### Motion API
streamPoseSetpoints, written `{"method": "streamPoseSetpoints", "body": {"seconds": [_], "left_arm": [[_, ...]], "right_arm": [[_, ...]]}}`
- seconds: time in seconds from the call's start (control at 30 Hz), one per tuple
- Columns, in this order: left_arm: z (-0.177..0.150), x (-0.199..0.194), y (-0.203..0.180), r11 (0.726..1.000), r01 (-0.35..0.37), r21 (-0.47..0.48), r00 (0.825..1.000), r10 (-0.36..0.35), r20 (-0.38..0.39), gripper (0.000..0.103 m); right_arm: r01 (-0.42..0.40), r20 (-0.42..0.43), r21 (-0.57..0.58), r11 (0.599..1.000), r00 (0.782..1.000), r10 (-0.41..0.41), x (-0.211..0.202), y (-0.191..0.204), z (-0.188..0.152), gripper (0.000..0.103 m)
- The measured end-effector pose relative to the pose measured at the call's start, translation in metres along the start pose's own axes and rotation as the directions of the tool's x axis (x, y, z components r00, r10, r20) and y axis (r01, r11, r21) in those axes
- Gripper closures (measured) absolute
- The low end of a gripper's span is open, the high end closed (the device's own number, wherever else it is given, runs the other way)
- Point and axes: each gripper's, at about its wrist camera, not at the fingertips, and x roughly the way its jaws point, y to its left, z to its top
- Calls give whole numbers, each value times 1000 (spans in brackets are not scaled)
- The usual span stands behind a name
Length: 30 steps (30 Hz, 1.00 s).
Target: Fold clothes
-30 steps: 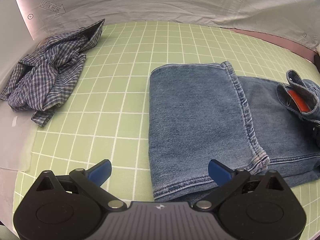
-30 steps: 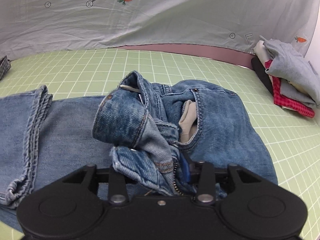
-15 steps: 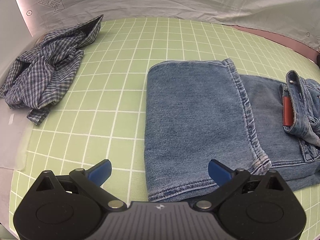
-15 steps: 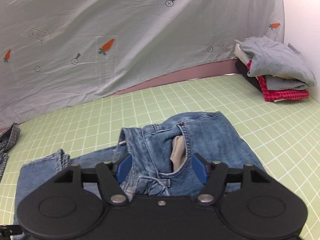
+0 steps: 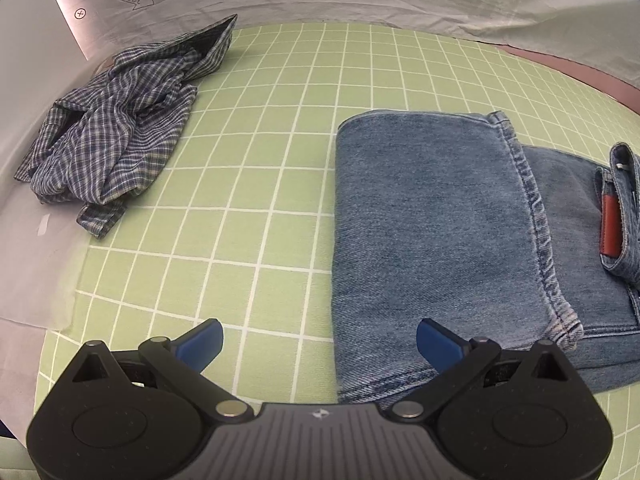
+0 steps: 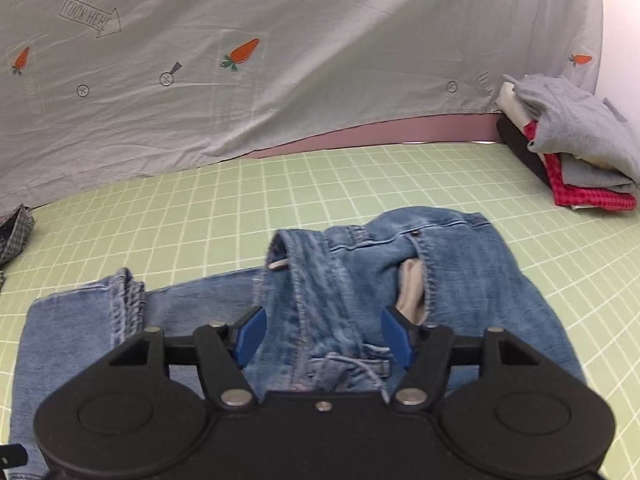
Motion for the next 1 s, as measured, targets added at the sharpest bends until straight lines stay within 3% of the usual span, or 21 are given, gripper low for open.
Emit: {"method": "streamPoseSetpoints", "body": {"seconds": [0.17, 0.33, 0.5, 0.7, 0.8, 1.0], "left_arm": [[2, 4, 9, 999, -16, 35, 1000, 16, 17, 1], [8, 10, 23, 999, -21, 48, 1000, 20, 22, 1], [12, 16, 31, 998, 3, 70, 1000, -5, 26, 1], [18, 23, 30, 996, 26, 81, 999, -28, 24, 1], [19, 25, 29, 997, 33, 69, 999, -34, 19, 1], [20, 21, 25, 997, 62, 52, 997, -64, 34, 1]], "right_arm": [[-91, -35, -12, 996, 995, 90, 10, 37, -6, 39], [-200, -89, -34, 979, 977, 196, 19, 75, -17, 39], [-229, -155, -44, 973, 963, 219, 35, 98, -33, 40], [-269, -180, -46, 962, 949, 257, 44, 107, -42, 64], [-299, -194, -65, 952, 940, 281, 44, 109, -42, 85], [-277, -150, -181, 944, 956, 252, 26, 113, -38, 86]]}}
